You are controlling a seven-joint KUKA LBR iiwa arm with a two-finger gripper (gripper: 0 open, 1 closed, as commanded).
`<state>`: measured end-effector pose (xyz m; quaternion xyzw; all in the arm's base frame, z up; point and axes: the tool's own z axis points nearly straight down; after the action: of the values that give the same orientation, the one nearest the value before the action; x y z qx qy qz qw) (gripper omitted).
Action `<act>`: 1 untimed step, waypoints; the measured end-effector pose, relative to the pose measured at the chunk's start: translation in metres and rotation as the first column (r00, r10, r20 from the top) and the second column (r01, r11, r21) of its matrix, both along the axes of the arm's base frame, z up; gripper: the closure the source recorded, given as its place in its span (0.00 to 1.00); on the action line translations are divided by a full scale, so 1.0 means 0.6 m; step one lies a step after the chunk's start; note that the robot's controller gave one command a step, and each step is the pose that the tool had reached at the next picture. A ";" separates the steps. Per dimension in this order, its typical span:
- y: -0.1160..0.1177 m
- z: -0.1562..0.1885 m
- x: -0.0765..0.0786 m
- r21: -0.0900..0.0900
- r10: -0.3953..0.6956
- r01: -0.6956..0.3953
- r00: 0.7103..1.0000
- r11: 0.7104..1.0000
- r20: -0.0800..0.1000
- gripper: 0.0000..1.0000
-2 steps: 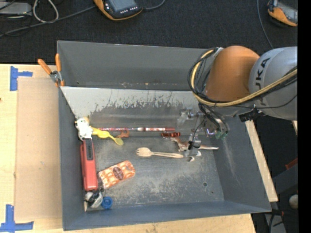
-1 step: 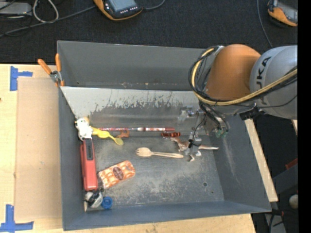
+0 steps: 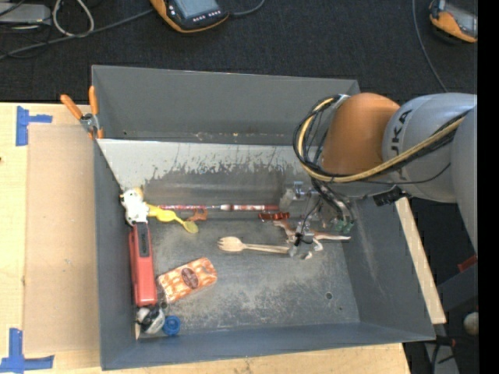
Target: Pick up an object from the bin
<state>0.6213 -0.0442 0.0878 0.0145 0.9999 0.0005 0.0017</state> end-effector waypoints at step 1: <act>-0.041 -0.028 -0.006 0.000 0.007 -0.007 1.000 1.000 0.010 1.00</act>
Offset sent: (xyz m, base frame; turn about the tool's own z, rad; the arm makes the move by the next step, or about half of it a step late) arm 0.0000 0.0000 0.0000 0.0000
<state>0.6175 -0.0688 0.0708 0.0107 0.9999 0.0005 0.0066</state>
